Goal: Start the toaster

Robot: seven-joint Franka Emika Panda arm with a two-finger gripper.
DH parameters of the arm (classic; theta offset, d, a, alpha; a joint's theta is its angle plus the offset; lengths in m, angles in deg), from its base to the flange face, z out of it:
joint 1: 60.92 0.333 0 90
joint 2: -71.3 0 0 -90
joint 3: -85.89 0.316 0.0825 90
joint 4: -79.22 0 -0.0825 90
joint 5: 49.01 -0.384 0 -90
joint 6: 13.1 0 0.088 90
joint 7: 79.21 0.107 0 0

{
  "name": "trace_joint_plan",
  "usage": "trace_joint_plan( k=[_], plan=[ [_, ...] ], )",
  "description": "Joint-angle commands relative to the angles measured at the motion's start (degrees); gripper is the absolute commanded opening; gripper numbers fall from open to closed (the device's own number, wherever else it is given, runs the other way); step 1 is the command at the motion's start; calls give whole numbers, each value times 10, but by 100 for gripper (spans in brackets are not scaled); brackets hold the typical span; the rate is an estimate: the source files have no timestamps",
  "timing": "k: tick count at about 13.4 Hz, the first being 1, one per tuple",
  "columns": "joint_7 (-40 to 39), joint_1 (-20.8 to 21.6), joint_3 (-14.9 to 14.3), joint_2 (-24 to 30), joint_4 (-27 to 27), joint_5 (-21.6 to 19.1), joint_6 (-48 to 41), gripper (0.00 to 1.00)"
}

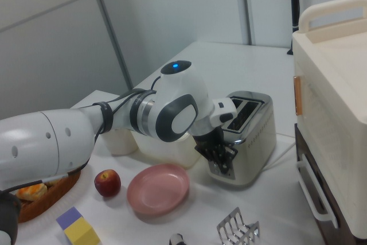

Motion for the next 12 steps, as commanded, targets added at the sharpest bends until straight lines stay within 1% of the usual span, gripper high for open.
trace_joint_plan(
  k=[1, 3, 10, 11, 12],
  plan=[
    [-6, -3, 6, 46, -15, 7, 13, 0],
    [-5, -2, 7, 68, -13, 6, 4, 0],
    [-6, 2, 7, 162, -9, -1, -72, 0],
    [-6, 2, 6, 171, -6, -1, -93, 0],
    [-6, 2, 5, 185, -3, -10, -139, 0]
  ],
)
